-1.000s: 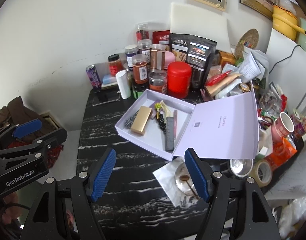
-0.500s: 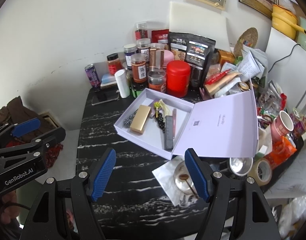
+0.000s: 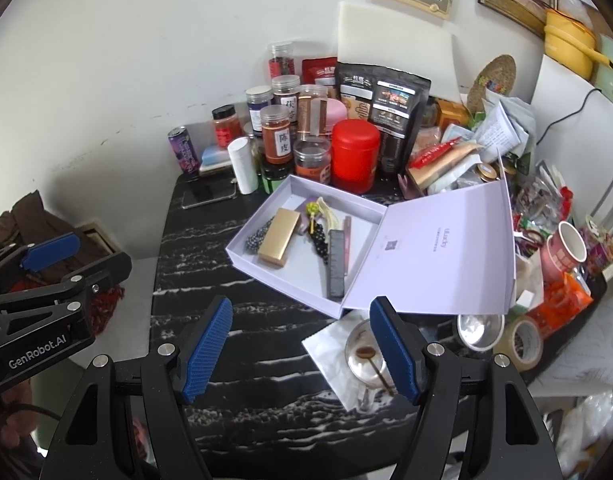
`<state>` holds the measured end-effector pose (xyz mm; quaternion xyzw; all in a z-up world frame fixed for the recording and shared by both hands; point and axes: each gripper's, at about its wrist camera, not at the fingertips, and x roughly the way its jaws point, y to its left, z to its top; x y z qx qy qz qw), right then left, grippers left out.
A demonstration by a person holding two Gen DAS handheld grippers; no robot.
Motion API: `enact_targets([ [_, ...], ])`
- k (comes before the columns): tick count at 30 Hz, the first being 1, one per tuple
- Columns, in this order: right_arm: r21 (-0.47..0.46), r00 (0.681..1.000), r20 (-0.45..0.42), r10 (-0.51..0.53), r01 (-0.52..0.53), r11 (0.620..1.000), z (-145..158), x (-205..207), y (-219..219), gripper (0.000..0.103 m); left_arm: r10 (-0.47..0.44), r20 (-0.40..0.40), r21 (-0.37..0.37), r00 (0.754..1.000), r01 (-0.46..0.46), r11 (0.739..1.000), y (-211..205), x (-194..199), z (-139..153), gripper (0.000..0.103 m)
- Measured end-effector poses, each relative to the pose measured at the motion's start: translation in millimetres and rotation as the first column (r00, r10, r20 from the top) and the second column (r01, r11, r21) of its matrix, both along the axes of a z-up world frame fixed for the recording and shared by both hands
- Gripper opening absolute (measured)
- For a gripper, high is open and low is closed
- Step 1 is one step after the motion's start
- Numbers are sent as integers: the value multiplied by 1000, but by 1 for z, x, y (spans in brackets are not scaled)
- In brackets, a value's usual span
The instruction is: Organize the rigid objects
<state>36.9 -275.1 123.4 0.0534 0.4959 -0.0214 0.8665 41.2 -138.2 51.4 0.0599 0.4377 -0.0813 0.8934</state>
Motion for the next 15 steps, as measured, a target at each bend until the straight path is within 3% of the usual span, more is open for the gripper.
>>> enact_targets([
  [15, -1, 1000, -8, 6, -6, 1000, -1, 0, -5, 72, 5, -2, 19, 1000, -5, 1000, -1, 1, -4, 70],
])
